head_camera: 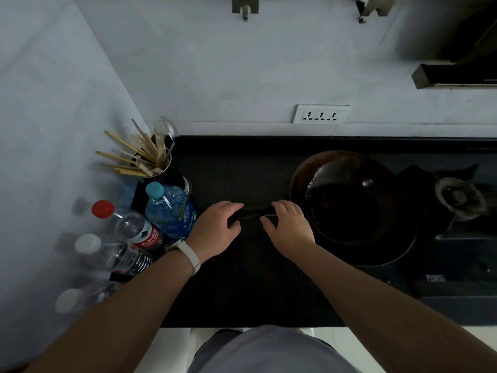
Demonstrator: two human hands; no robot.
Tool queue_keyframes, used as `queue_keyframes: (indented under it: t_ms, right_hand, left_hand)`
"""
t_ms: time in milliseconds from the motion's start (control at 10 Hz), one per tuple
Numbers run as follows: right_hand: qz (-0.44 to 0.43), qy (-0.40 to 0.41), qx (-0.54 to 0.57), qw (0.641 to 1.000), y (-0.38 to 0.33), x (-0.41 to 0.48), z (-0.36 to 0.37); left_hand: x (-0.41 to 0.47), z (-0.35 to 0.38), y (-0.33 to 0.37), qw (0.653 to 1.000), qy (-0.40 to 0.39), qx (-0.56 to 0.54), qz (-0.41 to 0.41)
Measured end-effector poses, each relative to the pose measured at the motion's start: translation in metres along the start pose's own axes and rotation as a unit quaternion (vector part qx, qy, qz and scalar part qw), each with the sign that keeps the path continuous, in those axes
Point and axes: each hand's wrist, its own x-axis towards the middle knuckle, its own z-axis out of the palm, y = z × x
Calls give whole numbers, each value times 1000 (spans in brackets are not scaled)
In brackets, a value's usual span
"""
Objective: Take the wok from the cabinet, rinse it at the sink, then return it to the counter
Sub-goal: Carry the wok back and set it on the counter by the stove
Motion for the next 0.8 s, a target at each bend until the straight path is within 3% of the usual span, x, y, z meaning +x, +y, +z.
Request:
queue_keyframes:
  t_ms: [500,800]
  right_hand:
    - [10,-29,-25,999,-2,-15,-5]
    - [31,27,-25,999,4,-57,-24]
  left_hand:
    - [-18,-1,-1,999,-23,2,32]
    - [-14,-12,5,996,-12,8,91]
